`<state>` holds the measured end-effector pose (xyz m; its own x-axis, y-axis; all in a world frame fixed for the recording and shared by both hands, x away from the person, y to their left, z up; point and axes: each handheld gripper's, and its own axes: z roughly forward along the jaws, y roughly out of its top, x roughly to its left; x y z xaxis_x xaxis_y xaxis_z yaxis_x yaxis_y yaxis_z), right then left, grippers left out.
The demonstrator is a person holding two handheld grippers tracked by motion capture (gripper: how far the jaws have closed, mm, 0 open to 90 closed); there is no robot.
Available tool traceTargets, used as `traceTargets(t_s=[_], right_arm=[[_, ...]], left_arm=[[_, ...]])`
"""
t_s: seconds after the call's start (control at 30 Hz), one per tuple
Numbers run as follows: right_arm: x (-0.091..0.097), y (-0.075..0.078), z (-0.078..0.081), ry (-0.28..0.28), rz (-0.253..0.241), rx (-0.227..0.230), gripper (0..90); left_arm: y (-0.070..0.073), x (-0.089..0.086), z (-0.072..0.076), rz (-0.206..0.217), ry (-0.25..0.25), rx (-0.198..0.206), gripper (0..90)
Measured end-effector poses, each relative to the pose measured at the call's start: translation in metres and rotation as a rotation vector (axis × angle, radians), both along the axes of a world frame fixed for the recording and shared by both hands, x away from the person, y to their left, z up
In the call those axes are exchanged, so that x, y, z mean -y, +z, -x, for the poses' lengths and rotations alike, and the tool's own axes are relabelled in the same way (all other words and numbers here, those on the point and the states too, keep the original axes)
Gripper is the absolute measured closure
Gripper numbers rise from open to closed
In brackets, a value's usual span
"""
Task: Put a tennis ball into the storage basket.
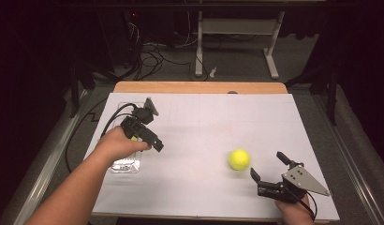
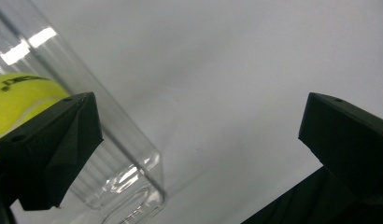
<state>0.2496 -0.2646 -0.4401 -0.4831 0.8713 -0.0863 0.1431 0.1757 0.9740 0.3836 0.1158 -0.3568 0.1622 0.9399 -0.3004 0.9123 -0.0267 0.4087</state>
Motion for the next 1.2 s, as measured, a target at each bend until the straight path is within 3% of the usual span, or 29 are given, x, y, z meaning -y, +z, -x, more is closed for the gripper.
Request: traceTargets(t_s=[0.1,0.33,0.53,0.7,0.8,0.87,1.0,1.2], right_arm=[[0.000,0.000,0.000,0.000,-0.001,0.000,0.4],[0.000,0.000,0.000,0.000,-0.002,-0.002,0.4],[-0.001,0.000,0.001,0.005,-0.001,-0.002,0.4],[-0.001,0.000,0.001,0.006,-0.003,-0.004,0.4],[-0.002,0.000,0.001,0.009,-0.001,-0.002,0.4],[-0.002,0.000,0.001,0.009,0.002,-0.001,0.4],[-0.003,-0.001,0.001,0.010,0.001,-0.006,0.4],[-0.004,-0.001,0.001,0.016,0.005,-0.006,0.4]], left_arm=[[-0.003,0.009,0.006,0.001,-0.034,-0.007,0.8],[-0.012,0.023,0.021,0.023,-0.062,0.003,0.8],[-0.035,0.028,0.033,0.010,-0.071,-0.009,0.7],[-0.052,0.032,0.043,0.016,-0.085,0.005,0.8],[-0.060,0.034,0.050,0.003,-0.087,0.038,0.8],[-0.065,0.035,0.054,0.021,-0.092,0.021,0.8],[-0.075,0.035,0.061,0.019,-0.099,0.019,2.4],[-0.083,0.034,0.070,0.095,-0.081,0.051,1.9]])
